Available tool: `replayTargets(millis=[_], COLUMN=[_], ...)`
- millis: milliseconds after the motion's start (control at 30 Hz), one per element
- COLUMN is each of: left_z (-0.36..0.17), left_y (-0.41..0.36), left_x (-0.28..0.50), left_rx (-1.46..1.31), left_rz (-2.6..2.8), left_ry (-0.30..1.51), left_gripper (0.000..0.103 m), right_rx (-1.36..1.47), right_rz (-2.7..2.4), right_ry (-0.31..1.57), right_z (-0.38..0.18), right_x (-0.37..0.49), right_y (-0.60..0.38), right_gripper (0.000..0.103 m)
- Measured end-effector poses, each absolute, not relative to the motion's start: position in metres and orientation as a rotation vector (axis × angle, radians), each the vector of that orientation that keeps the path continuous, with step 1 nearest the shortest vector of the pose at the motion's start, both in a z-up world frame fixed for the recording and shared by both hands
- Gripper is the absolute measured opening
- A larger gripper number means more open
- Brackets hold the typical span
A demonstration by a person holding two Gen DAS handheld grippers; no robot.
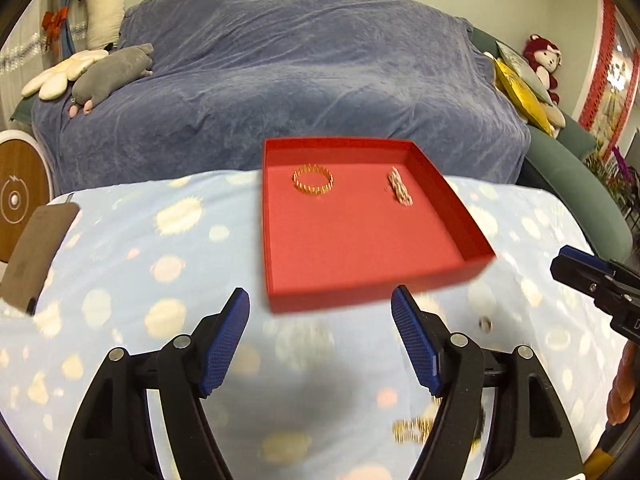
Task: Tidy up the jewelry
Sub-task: 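Carry the gold bangle and pearl bracelet into the red box and open both tools, then grasp the black bead bracelet with the right tool while the left tool grasps a gold chain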
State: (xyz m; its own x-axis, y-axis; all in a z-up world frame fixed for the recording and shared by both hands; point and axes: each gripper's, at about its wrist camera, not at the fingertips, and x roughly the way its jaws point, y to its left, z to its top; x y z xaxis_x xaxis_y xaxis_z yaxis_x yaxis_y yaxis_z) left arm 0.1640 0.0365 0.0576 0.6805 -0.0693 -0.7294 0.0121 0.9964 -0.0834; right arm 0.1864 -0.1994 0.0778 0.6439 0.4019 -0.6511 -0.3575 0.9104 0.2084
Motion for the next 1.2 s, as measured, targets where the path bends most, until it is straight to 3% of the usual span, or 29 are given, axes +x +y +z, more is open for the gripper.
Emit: replayTargets(millis=[233,467,800,1000,1200], left_z=[0.037,0.009,-0.011,-0.014,-0.019], left_y=[0.021,0.015,0.005,0.002,0.001], left_x=[0.095,0.073,0.076,0.077,0.079], left_rx=[-0.116,-0.070,-0.044,-0.050,-0.058], left_rz=[-0.041,-0.028,-0.047,-0.063,-0.068], left_ry=[0.851,0.885,0.923,0.935,0.950], left_gripper=[0.071,0.071,0.071,0.071,0.071], right_rx=[0.073,0.001,-0.073,-0.100,-0.118], right_rz=[0.454,0.445,0.453,0.429,0.423], right_ry=[0.825,0.895,0.926,0.926,0.935], right_z=[0.043,-0.001,-0.029,-0.034,-0.039], right_x=[0.122,0.106,0.119,0.124,0.127], right_y=[-0.203,-0.190,-0.167,-0.163,-0.162], right_gripper=[0.042,0.041,0.025,0.025,0.014])
